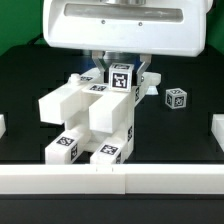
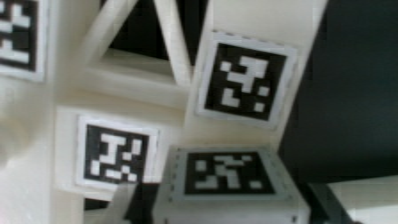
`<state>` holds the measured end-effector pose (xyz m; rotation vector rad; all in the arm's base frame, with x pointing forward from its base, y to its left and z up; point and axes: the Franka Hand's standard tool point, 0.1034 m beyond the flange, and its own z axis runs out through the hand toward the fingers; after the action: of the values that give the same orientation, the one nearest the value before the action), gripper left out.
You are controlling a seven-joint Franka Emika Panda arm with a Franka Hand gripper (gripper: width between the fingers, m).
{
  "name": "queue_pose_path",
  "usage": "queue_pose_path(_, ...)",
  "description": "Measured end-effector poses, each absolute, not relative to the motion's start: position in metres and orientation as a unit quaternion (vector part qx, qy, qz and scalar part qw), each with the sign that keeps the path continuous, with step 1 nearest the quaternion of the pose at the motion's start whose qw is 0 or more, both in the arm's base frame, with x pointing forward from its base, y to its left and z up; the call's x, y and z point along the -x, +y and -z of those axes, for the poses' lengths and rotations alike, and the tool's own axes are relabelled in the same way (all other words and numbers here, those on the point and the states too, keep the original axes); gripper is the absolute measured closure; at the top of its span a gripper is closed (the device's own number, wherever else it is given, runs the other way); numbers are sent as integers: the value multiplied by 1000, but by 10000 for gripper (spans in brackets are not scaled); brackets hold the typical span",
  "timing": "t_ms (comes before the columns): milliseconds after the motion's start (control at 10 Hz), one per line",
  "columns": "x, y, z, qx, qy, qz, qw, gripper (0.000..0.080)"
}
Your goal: Assemble chair
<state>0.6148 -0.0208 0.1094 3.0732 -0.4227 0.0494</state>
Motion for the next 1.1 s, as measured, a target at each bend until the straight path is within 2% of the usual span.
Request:
queue_pose_path(500, -615, -22, -109, -934, -358, -16, -5, 530)
queue_pose_path(900, -615, -21, -108, -862, -507, -12, -14, 528)
queue_pose_path(1100, -615, -20, -108, -823, -568, -8, -24, 528)
